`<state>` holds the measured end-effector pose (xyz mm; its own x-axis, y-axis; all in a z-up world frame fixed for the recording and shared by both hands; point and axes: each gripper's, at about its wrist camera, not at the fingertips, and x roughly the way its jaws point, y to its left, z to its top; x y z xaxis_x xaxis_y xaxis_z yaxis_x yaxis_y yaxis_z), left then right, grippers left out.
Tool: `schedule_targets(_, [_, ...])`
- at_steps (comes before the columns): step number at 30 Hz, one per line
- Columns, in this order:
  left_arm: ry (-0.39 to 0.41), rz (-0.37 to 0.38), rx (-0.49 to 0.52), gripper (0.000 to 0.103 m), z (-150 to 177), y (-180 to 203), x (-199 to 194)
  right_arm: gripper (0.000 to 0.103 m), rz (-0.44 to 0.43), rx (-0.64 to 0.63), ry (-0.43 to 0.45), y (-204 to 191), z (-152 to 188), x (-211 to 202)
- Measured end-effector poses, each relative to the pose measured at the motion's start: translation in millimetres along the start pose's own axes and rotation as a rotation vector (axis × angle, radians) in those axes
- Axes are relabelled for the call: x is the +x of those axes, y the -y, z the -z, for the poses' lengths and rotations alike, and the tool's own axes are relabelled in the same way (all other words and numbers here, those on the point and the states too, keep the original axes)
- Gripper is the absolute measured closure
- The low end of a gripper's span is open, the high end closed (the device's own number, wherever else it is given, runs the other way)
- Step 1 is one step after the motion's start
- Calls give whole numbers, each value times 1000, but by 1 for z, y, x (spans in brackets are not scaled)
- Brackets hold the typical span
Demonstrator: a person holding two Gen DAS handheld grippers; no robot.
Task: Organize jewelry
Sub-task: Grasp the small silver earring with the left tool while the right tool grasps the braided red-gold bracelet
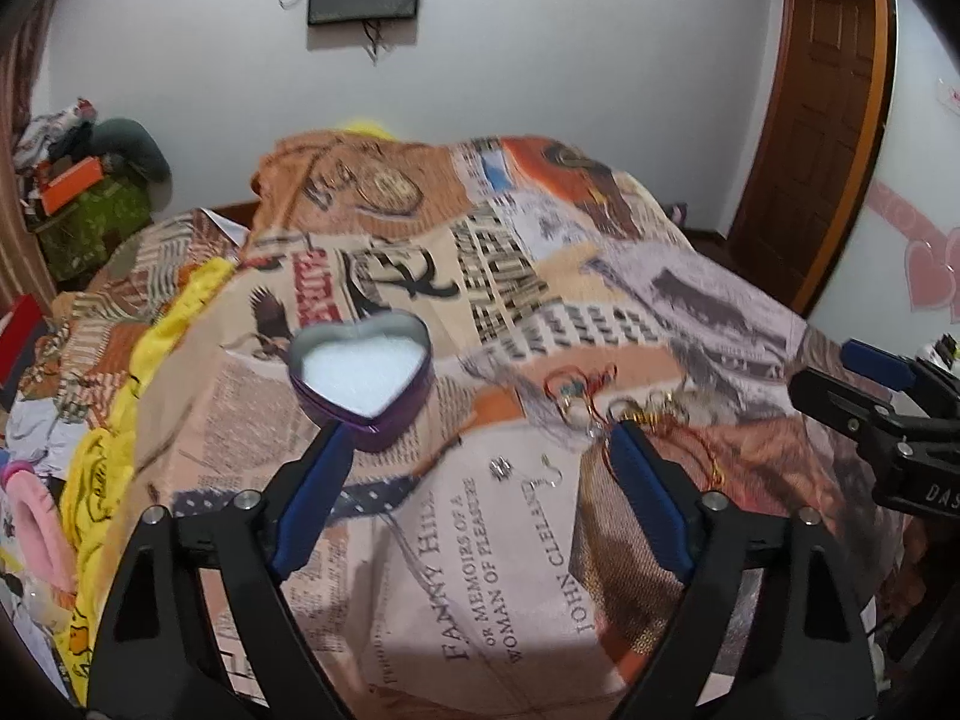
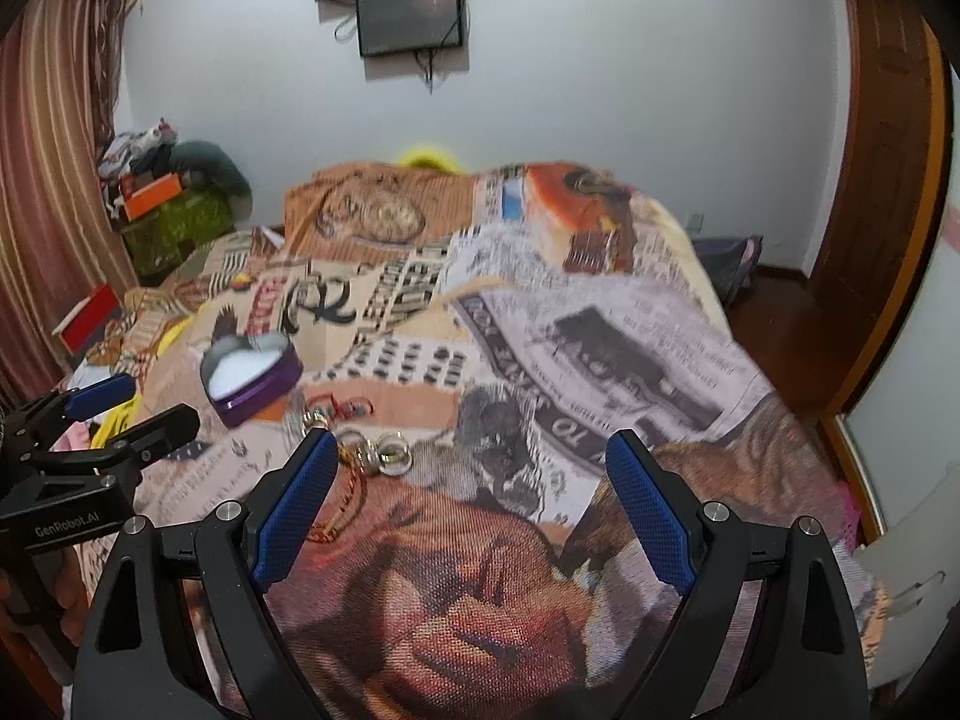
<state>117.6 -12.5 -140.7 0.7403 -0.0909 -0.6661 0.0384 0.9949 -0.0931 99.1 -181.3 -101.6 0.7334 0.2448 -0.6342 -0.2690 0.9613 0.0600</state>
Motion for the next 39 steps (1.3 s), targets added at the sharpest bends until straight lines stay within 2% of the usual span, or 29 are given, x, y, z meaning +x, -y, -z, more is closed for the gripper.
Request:
schedule_targets(5, [-43, 20, 7, 35, 5, 0, 15, 17, -66, 1, -30, -2, 3, 9])
schedule_targets(8, [-66, 46, -2, 49, 6, -3, 20, 25, -123, 4, -47, -5, 3, 14])
schedule_targets(13, [-90, 100, -32, 69, 8, -9, 29, 45, -197, 8, -90, -15, 2, 27])
schedule_targets(25, [-104, 136, -30, 80, 12, -9, 39, 82, -266, 9, -183, -24, 7, 48])
schedule_targets(30, [-106, 150, -46, 83, 12, -12, 43, 92, -271, 13, -196, -25, 10, 55])
schedule_targets(36, [-108, 179, -66, 94, 13, -15, 46, 98, -270, 8, -175, -26, 9, 56])
schedule_targets(39, [-101, 181, -66, 94, 13, -15, 44, 100, -266, -5, -158, -28, 9, 52])
